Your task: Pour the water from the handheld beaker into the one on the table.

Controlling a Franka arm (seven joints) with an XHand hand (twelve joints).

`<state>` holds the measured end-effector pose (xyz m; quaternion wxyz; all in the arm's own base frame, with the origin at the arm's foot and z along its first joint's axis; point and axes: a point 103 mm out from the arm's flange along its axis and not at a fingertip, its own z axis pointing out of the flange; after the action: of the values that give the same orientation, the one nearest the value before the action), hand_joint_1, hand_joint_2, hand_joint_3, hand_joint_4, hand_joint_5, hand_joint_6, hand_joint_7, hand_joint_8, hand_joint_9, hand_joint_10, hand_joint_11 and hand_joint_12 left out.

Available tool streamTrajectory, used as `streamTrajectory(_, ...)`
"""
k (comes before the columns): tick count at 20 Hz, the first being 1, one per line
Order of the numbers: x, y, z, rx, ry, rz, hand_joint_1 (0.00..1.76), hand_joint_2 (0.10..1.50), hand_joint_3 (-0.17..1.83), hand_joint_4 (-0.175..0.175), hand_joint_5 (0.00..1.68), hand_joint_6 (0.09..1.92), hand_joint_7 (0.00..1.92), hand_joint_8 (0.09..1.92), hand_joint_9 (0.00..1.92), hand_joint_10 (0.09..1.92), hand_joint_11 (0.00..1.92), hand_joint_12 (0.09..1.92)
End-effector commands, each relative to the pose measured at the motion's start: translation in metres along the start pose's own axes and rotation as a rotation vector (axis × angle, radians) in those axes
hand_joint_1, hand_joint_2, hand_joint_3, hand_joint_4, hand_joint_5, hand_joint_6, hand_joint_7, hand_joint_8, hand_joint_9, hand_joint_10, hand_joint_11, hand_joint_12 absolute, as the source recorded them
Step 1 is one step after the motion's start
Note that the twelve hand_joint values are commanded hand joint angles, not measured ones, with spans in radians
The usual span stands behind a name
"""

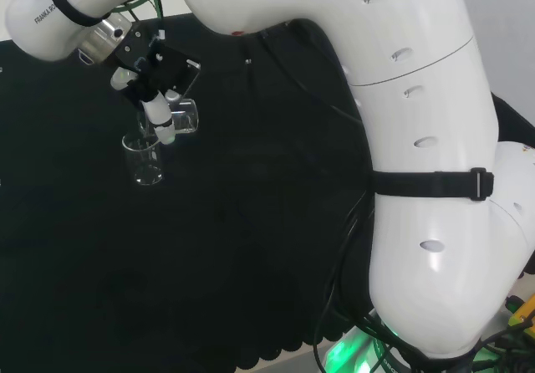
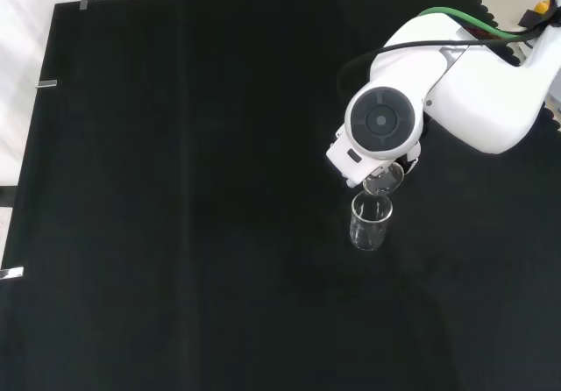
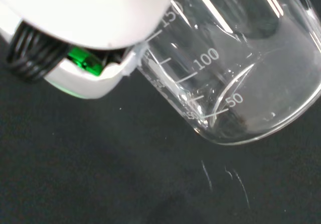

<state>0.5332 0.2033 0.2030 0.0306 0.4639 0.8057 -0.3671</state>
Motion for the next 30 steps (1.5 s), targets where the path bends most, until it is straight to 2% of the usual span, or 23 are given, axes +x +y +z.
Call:
streamTrajectory(1, 0.0069, 0.0017, -0.0058, 0.013, -0.026, 0.004, 1.43, 0.59, 0.65, -0.175, 1.37, 0.45, 1.37, 0.54, 1.58, 0.09, 1.35, 0.66)
streamTrajectory(11, 0.0101, 0.0029, -0.0122, 0.048, -0.07, 0.018, 1.44, 0.59, 0.65, -0.175, 1.37, 0.44, 1.37, 0.54, 1.58, 0.09, 1.35, 0.66)
streamTrajectory(16, 0.0048, 0.0004, -0.0088, 0.042, -0.059, 0.02, 1.44, 0.59, 0.65, -0.175, 1.37, 0.44, 1.37, 0.54, 1.58, 0.09, 1.36, 0.66)
streamTrajectory(30, 0.0079, 0.0015, -0.0105, 0.064, -0.087, 0.029, 1.44, 0.59, 0.65, -0.175, 1.37, 0.44, 1.37, 0.54, 1.59, 0.09, 1.36, 0.65)
